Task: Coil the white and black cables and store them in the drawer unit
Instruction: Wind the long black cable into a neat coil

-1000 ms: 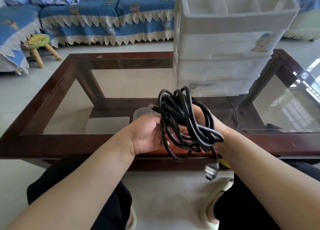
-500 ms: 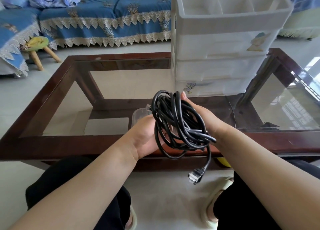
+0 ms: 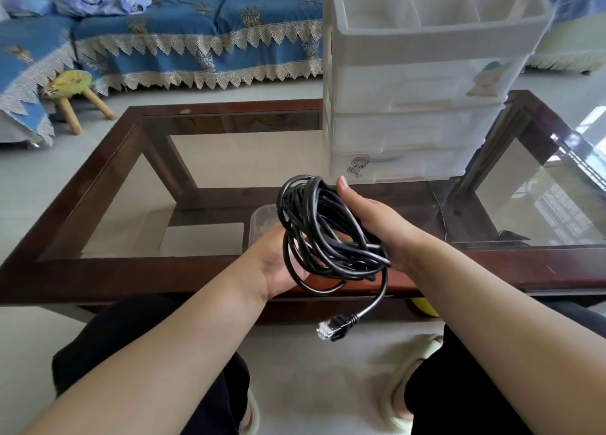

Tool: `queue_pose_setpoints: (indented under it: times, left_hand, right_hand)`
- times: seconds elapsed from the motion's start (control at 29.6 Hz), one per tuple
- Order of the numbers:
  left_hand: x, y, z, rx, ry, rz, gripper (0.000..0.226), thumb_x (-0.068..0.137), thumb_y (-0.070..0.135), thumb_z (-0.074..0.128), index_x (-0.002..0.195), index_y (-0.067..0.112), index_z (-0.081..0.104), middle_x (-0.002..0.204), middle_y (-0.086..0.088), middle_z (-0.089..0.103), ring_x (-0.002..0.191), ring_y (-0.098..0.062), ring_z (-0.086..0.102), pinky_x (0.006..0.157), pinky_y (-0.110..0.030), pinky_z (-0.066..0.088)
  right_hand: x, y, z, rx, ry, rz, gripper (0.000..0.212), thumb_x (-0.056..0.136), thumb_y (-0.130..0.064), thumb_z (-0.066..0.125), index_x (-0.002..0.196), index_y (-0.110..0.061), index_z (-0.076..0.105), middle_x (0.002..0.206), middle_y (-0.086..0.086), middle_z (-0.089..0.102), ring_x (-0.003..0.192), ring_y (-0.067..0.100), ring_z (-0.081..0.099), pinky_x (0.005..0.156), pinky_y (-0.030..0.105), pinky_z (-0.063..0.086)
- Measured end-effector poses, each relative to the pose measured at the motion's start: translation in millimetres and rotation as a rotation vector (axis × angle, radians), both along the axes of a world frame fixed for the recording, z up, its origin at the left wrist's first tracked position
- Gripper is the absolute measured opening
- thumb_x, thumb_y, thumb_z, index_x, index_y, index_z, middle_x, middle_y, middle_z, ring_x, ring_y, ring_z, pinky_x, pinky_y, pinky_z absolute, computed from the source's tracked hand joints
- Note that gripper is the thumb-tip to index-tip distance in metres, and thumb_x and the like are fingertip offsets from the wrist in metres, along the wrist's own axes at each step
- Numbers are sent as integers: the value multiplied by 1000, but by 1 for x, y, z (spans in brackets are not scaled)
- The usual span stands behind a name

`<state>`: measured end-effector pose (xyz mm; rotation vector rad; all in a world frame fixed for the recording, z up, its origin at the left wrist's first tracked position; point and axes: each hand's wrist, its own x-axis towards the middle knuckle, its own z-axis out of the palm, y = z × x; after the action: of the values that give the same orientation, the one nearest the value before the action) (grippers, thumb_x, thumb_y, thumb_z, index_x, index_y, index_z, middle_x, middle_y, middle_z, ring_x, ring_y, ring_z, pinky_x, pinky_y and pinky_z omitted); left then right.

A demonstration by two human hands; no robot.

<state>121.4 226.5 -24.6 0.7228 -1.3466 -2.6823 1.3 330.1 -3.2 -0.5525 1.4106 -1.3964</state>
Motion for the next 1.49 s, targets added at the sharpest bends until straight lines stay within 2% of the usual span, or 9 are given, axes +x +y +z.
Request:
queue_pose_setpoints:
  times: [0.2, 0.34, 0.47, 0.61, 0.74, 0.91, 1.18, 1.32, 1.49]
  left_hand:
    - [2, 10, -10, 68, -38, 325, 34, 105, 25, 31, 82, 12, 52, 47, 2, 65, 40, -9, 63, 37, -20, 49]
    - [-7, 12, -6, 4, 70, 377, 40, 92, 28, 58, 123, 5, 56, 124, -16, 64, 103, -18, 66, 90, -33, 54]
    - [-4, 20, -2, -482, 44, 174, 36, 90, 7, 62, 125, 13, 59, 110, -1, 69, 93, -3, 67, 98, -38, 48]
    - [-2, 28, -10, -707, 47, -145, 80, 64, 43, 85, 133, 31, 47, 129, 17, 59, 126, -1, 48, 103, -23, 39]
    - [-12, 40, 3, -402, 257, 175, 40, 61, 38, 74, 100, 28, 70, 100, 12, 73, 105, -1, 64, 87, -15, 47]
    - [-22, 33, 0, -329, 142, 542, 63, 56, 48, 86, 103, 13, 62, 94, -8, 65, 96, -21, 63, 96, -40, 49]
    - [-34, 7, 15, -113, -108, 533, 9, 83, 7, 66, 75, 11, 63, 65, 0, 55, 65, -14, 55, 69, -28, 49]
    - [-33, -4, 27, -297, -186, 497, 17, 84, 3, 60, 68, 7, 58, 59, -2, 54, 52, -11, 55, 59, -26, 47]
    - [-27, -19, 36, -838, -327, 225, 34, 83, 9, 61, 49, 7, 60, 46, -6, 60, 51, -20, 60, 67, -31, 49]
  right_hand:
    - [6, -1, -2, -10, -26, -45, 54, 92, -55, 43, 80, -16, 76, 88, 9, 75, 79, 19, 72, 68, 26, 58]
    - [13, -6, -5, -44, -54, -201, 54, 91, -58, 43, 96, -14, 73, 97, 12, 73, 94, 26, 68, 90, 41, 53]
    - [7, -11, -7, -104, -165, -576, 52, 91, -56, 46, 96, -9, 68, 102, 21, 69, 95, 31, 69, 90, 50, 52]
    - [-1, -9, -8, -46, -72, -769, 56, 91, -61, 40, 89, -10, 64, 96, 20, 71, 83, 31, 70, 76, 41, 59]
    - [8, -9, -14, -77, 220, -812, 57, 94, -58, 34, 103, -4, 54, 66, 3, 60, 58, 13, 57, 59, 26, 50]
    - [18, -16, -20, -137, 274, -788, 34, 96, -47, 42, 97, -14, 46, 65, 4, 56, 58, 12, 55, 61, 26, 47]
    - [22, -9, -26, -121, 304, -739, 29, 94, -47, 45, 102, -19, 42, 74, 3, 63, 64, 8, 58, 64, 22, 46]
    - [15, -3, -23, -10, 289, -592, 35, 94, -50, 46, 111, -19, 43, 97, 1, 69, 78, -4, 60, 68, 12, 46]
    - [-1, 8, -11, -34, 541, -574, 47, 88, -35, 61, 128, -25, 38, 129, -4, 46, 112, 8, 51, 97, 32, 45]
